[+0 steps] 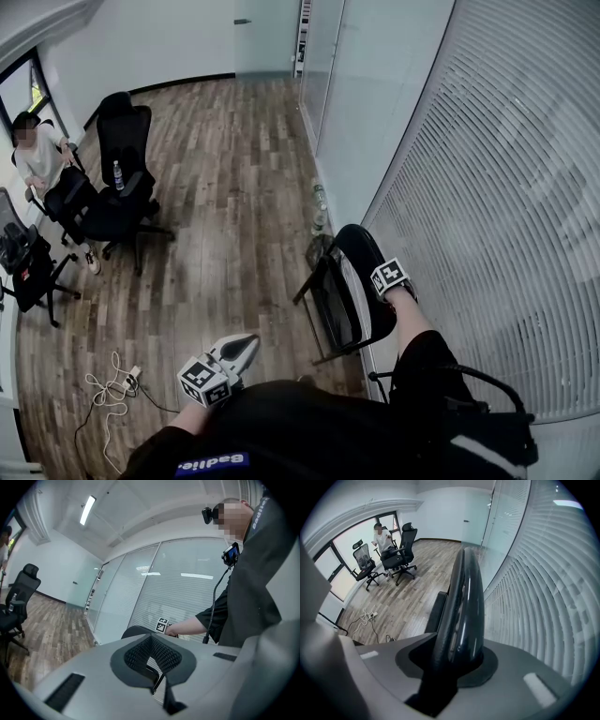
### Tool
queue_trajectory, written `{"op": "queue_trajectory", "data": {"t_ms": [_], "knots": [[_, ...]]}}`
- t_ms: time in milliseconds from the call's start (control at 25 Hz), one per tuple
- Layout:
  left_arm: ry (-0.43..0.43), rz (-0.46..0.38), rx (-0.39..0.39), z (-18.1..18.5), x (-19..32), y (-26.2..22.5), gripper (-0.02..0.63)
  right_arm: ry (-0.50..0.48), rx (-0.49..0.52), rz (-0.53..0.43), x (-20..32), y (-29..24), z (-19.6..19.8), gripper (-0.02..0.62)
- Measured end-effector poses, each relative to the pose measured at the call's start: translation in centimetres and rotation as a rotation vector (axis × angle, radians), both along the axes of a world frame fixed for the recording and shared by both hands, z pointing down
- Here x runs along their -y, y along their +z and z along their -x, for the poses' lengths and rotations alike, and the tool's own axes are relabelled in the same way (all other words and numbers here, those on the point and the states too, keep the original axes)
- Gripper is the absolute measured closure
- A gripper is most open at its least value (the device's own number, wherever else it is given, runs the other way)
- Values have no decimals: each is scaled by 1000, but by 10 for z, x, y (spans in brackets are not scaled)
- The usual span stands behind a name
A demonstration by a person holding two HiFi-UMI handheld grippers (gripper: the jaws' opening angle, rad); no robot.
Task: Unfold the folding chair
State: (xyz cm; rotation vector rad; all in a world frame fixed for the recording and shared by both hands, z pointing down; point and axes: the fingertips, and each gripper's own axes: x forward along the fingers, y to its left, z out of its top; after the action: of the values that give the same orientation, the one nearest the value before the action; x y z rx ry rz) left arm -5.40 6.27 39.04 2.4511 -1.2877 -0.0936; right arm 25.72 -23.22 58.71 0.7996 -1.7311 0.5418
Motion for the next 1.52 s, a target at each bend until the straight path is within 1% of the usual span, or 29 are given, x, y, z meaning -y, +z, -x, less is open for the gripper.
{"op": "queue_trajectory", "data": {"t_ms": [280, 840, 1520], "knots": [[-3, 3, -11, 3, 1, -2, 600, -1, 0, 0, -5, -5, 5, 480], [-18, 15, -21, -1, 14, 7, 600, -4, 2, 1, -2, 0, 1, 480], [3, 40, -17, -2, 37, 16, 600, -5, 3, 2, 0, 0, 2, 480]]}}
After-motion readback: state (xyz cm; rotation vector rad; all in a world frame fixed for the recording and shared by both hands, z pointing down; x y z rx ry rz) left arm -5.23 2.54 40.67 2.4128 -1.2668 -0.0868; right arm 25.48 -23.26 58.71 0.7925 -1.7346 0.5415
